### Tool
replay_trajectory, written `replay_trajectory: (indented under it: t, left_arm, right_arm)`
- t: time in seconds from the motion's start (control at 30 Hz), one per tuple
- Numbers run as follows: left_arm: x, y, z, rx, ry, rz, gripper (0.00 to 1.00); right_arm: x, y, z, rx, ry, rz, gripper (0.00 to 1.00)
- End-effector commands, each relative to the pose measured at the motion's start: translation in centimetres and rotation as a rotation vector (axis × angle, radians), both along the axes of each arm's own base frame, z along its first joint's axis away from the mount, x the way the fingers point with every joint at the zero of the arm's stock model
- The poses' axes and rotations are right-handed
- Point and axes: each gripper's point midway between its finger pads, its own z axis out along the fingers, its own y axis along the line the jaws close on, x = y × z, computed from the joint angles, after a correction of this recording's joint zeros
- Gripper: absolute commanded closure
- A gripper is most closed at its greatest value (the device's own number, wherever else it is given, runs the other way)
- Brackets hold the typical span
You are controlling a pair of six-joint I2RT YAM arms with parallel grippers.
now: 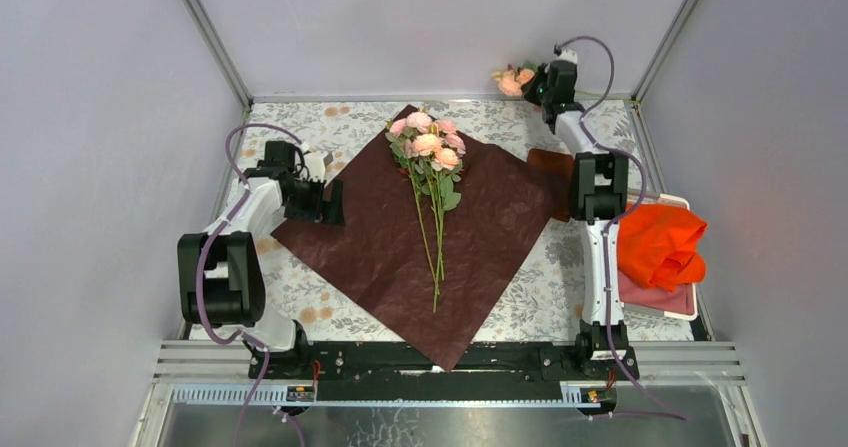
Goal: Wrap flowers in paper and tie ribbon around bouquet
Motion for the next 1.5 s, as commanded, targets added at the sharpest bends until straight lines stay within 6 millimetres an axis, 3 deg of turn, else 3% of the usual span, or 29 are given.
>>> replay_trajectory:
  t: [0.0, 0.13, 0.23, 0.37, 0.4, 0.5, 0.63, 0.77, 0.83, 0.9, 1.07, 1.13, 1.3, 1.37, 1.47]
  left_arm:
    - [1.0, -0.4, 3.1, -0.029, -0.099, -0.031, 0.02]
    - [1.5, -1.1, 5.7, -0.055, -0.178, -0.07, 0.03]
    - [2.1, -1.9, 9.6, -0.076, -0.301, -0.133, 0.05]
    - [2.4, -4.2, 19.0, -0.13, -0.609, -0.271, 0.04]
    - [2.3, -4.9, 21.5, -0.145, -0.697, -0.315, 0.04]
    - [0.7, -7.1, 27.5, -0.24, -0.835, -0.43, 0.04]
    - [-2.9, -8.7, 33.3, -0.229, -1.092, -0.594, 0.01]
    - [-6.1, -9.7, 39.1, -0.169, -1.435, -0.667, 0.01]
    - [-6.6, -9.9, 41.0, -0.177, -1.514, -0.632, 0.01]
    - [-6.4, -9.8, 42.6, -0.204, -1.52, -0.574, 0.01]
    - [-6.7, -10.2, 43.0, -0.241, -1.501, -0.593, 0.03]
    - [-6.8, -10.3, 43.0, -0.267, -1.483, -0.584, 0.14]
    - [-7.8, -10.8, 43.4, -0.346, -1.442, -0.584, 0.65]
    - [-8.5, -11.2, 43.5, -0.398, -1.411, -0.594, 0.76]
    - [-9.5, -11.6, 43.3, -0.407, -1.41, -0.634, 0.82]
  right_arm:
    - [-4.7, 2.6, 26.4, 0.014, -0.397, 0.116, 1.0]
    - [-12.9, 6.6, 34.7, 0.073, -0.49, 0.222, 1.0]
    - [-19.2, 10.7, 38.0, 0.182, -0.493, 0.321, 1.0]
    - [-28.3, 16.0, 42.7, 0.377, -0.541, 0.464, 1.0]
    - [-31.5, 17.9, 44.4, 0.441, -0.563, 0.528, 1.0]
    - [-38.5, 21.8, 47.3, 0.618, -0.588, 0.687, 1.0]
    - [-47.0, 26.2, 50.1, 0.753, -0.593, 0.867, 1.0]
    - [-53.9, 29.4, 51.6, 0.88, -0.578, 1.015, 1.0]
    - [-56.9, 30.6, 52.1, 0.945, -0.556, 1.086, 1.0]
    - [-59.3, 31.5, 52.1, 0.992, -0.533, 1.146, 1.0]
    - [-63.1, 32.7, 52.2, 1.028, -0.508, 1.225, 1.0]
    - [-63.8, 32.9, 52.3, 1.037, -0.499, 1.241, 1.0]
    - [-64.2, 32.9, 52.2, 1.032, -0.489, 1.252, 1.0]
    - [-64.1, 32.9, 51.9, 1.032, -0.479, 1.245, 1.0]
    - [-63.9, 32.8, 51.6, 1.03, -0.475, 1.233, 1.0]
